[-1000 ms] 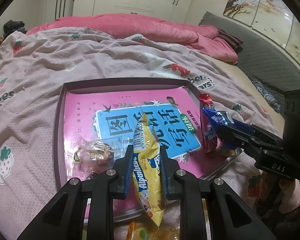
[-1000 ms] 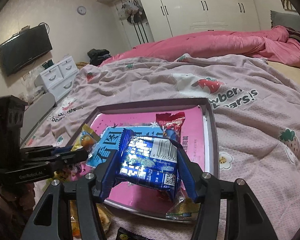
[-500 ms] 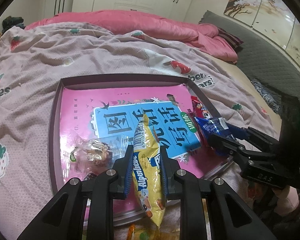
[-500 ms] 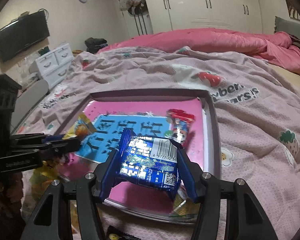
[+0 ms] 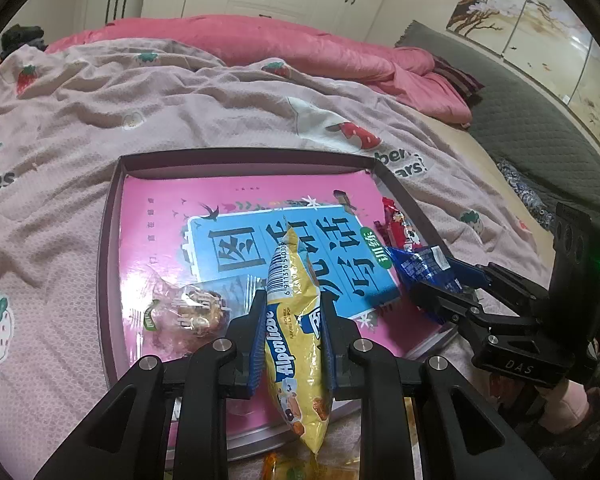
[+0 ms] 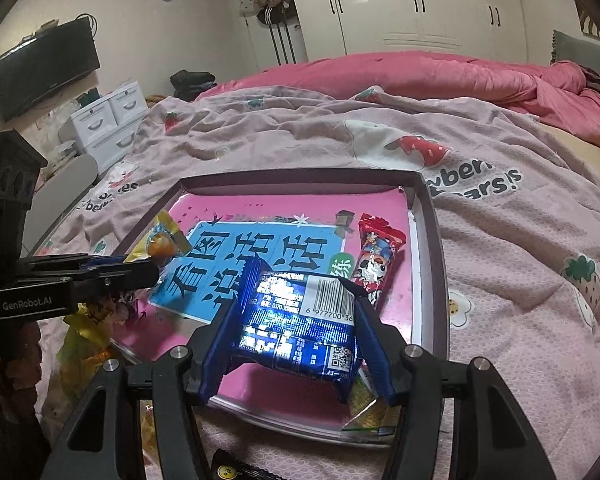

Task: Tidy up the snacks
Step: 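Carry both snacks over the tray and lower them onto the picture book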

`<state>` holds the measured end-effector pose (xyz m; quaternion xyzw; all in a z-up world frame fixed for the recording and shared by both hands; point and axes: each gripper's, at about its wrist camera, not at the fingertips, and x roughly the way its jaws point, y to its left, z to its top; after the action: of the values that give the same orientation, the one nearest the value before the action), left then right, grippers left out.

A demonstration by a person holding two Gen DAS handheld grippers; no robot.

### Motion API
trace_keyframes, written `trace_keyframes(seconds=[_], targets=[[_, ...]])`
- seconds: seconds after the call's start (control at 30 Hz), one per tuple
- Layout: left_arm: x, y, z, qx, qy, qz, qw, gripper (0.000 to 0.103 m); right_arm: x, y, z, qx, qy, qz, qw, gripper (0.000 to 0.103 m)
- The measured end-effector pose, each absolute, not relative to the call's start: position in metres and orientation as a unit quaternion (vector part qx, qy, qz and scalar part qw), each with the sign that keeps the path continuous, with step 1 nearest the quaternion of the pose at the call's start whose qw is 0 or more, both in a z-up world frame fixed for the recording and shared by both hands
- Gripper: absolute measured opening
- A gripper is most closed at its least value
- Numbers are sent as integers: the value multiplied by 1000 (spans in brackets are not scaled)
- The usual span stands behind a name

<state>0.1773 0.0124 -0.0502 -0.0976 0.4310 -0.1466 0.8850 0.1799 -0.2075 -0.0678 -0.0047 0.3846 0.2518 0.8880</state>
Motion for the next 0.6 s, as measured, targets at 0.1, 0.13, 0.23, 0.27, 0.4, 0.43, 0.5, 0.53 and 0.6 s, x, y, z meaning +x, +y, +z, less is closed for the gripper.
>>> trace_keyframes(seconds=[0.1, 0.13, 0.23, 0.27, 0.4, 0.43, 0.5, 0.53, 0.6], targets=[[178, 11, -51, -98, 432, -148, 884, 25, 179, -205, -68, -9, 385, 254, 887, 59], [178, 10, -51, -99, 433, -148, 884, 25, 179, -203, -68, -11, 384, 256, 887, 59], [177, 5, -53, -96, 435, -151, 882, 25, 177, -200, -70, -17, 385, 263, 885, 59], [177, 4, -53, -94, 436, -152, 882, 25, 176, -198, -70, -19, 385, 264, 884, 59], [177, -4, -55, -77, 437, -150, 883, 25, 172, -192, -72, -38, 382, 267, 884, 60], [178, -5, -56, -73, 439, -148, 883, 25, 172, -191, -72, -43, 381, 267, 884, 60], [178, -7, -58, -67, 443, -148, 882, 25, 171, -189, -72, -50, 380, 268, 884, 60], [178, -9, -59, -62, 443, -146, 882, 25, 170, -188, -72, -53, 380, 269, 883, 60], [178, -10, -60, -53, 445, -142, 883, 25, 170, -187, -73, -55, 383, 273, 881, 60]])
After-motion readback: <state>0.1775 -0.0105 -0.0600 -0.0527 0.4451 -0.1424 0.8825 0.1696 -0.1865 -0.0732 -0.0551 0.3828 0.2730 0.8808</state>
